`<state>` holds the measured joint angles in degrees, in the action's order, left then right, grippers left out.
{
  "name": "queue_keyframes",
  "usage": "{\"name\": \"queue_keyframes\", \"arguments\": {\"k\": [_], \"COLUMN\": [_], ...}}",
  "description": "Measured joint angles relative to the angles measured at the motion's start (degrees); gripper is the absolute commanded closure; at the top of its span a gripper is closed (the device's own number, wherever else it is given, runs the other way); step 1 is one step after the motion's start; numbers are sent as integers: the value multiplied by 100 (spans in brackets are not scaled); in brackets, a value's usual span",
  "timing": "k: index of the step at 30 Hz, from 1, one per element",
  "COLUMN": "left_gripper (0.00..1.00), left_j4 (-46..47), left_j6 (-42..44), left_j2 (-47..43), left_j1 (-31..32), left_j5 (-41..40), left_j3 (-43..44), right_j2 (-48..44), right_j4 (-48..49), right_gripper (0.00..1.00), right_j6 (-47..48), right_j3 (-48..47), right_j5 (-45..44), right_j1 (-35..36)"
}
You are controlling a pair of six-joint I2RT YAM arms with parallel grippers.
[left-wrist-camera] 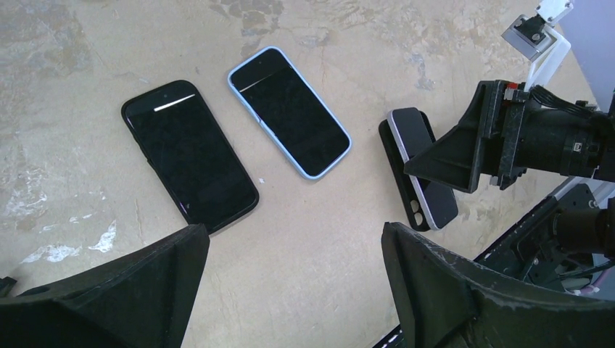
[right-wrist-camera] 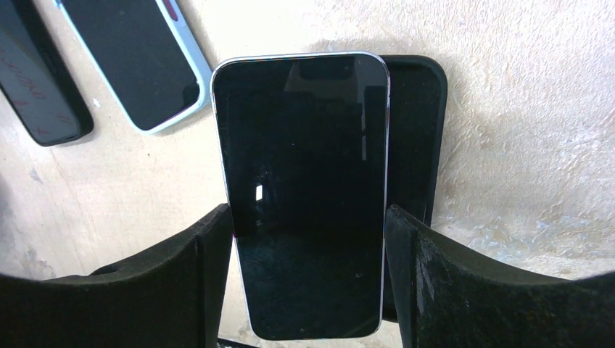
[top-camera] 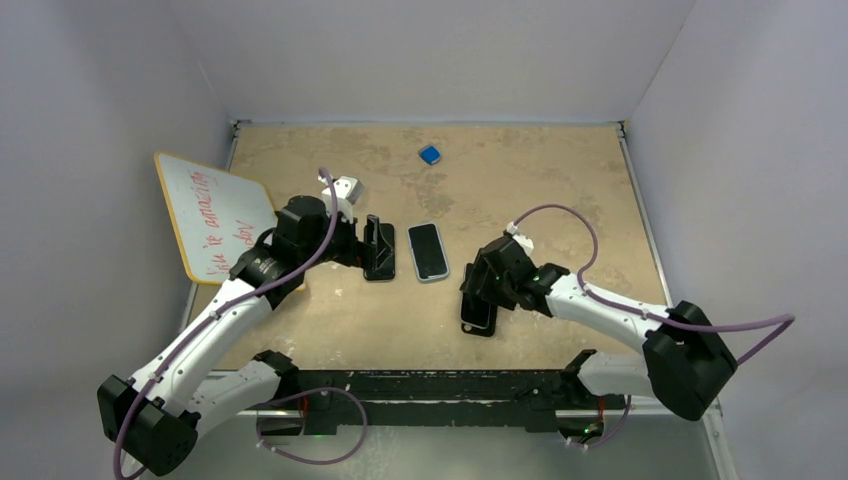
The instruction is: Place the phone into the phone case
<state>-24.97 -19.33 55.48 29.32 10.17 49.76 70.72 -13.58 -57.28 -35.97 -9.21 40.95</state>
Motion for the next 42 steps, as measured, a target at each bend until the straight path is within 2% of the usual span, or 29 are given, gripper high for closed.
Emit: {"name": "queue_keyframes", "arguments": {"k": [18,28,33,42], "left_gripper": [6,6,5,5], "left_j4": [-44,-44,-44,-44], "left_j6": [46,44,42,42], "left_j2": [-46,-50,-55,-55], "left_j1": [0,0,0,0], "left_j5": [-144,-155,-210,-260], "left_j3": [0,-24,-28,-28], "right_j2": [173,103,107,-251], "right_j4": [-15,74,57,-417], "right_gripper": [53,42,53,54], "right_j6": [-413,-468,-459,-363], "right_j3": [144,299,289,251], "right_j5": [-658,-785,-811,-1001], "right_j1": [341,343,365,385]}}
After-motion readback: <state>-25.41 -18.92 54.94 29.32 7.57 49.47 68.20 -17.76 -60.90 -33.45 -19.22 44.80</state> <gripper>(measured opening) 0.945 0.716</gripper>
